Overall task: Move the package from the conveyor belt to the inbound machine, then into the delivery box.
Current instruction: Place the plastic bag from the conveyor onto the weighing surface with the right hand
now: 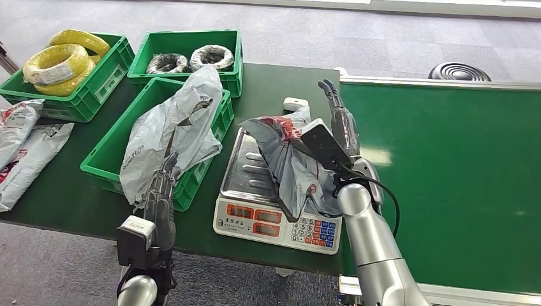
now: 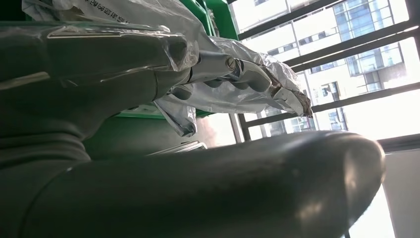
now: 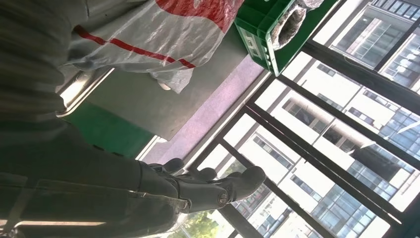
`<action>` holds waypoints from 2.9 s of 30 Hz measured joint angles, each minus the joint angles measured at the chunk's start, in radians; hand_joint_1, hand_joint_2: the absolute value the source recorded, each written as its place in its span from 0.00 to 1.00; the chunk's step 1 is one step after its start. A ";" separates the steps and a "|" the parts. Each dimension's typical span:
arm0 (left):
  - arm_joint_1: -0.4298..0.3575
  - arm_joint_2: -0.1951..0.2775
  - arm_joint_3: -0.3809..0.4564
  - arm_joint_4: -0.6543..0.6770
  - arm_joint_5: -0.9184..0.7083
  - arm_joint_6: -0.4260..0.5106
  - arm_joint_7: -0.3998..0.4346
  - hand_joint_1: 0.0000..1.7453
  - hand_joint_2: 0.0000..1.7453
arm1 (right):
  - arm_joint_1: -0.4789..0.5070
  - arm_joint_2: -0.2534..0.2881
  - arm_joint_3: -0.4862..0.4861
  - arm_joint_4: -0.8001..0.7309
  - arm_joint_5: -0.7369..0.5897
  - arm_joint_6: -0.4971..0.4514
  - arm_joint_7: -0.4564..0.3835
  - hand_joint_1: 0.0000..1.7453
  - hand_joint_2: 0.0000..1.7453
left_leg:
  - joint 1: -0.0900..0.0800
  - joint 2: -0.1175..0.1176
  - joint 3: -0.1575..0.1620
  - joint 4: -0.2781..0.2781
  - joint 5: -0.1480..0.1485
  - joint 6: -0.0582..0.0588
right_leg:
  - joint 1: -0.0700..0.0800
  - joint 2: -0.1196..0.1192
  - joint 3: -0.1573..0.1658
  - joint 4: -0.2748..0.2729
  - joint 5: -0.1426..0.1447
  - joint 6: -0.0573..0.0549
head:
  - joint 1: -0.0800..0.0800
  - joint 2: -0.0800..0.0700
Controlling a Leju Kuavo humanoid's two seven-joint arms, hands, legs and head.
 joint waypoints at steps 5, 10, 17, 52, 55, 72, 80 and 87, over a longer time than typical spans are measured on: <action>0.000 0.000 0.000 0.000 -0.001 -0.001 0.001 0.00 0.00 | 0.011 0.000 0.000 -0.005 0.007 -0.004 0.007 0.00 0.00 | 0.000 0.000 0.000 0.000 0.000 0.000 | 0.000 0.000 0.000 0.000 0.000 0.000 | 0.000 0.000; 0.000 0.000 0.000 0.000 -0.001 -0.001 0.001 0.00 0.00 | 0.016 0.000 0.000 -0.006 0.011 -0.009 0.008 0.00 0.00 | 0.000 0.000 0.000 0.000 0.000 0.000 | 0.000 0.000 0.000 0.000 0.000 0.000 | 0.000 0.000; 0.002 0.000 0.000 0.000 -0.001 0.001 0.001 0.00 0.00 | 0.020 0.000 0.000 -0.019 0.050 -0.084 0.010 0.00 0.00 | 0.000 0.000 0.000 0.000 0.000 0.000 | 0.000 0.000 0.000 0.000 0.000 0.000 | 0.000 0.000; 0.020 0.002 -0.011 0.018 0.001 0.044 0.011 0.00 0.00 | 0.156 0.053 -0.092 -0.292 0.230 -0.584 0.045 0.00 0.00 | 0.000 0.003 0.000 0.000 -0.001 0.000 | 0.000 0.002 -0.001 0.000 0.000 0.000 | 0.000 0.000; 0.023 0.002 -0.011 0.018 0.001 0.046 0.013 0.00 0.00 | 0.135 0.050 -0.092 -0.240 0.243 -0.569 0.100 0.00 0.00 | 0.000 0.003 0.000 0.000 -0.001 0.000 | 0.000 0.002 -0.001 0.000 0.000 0.000 | 0.000 0.000; -0.009 0.002 -0.026 0.024 0.016 0.046 0.014 0.00 0.00 | -0.005 0.041 -0.178 0.177 0.018 -0.524 0.025 0.00 0.00 | 0.000 0.003 0.000 0.000 -0.001 0.000 | 0.000 0.002 -0.001 0.000 0.000 0.000 | 0.000 0.000; -0.026 0.002 -0.027 0.027 0.023 0.045 0.014 0.00 0.00 | -0.014 0.041 -0.195 0.198 0.007 -0.513 0.023 0.00 0.00 | 0.000 0.003 0.000 0.000 -0.001 0.000 | 0.000 0.002 -0.001 0.000 0.000 0.000 | 0.000 0.000; -0.030 0.002 -0.027 0.027 0.024 0.045 0.014 0.00 0.00 | -0.013 0.040 -0.201 0.203 0.007 -0.507 0.023 0.00 0.00 | 0.000 0.003 0.000 0.000 -0.001 0.000 | 0.000 0.002 -0.001 0.000 0.000 0.000 | 0.000 0.000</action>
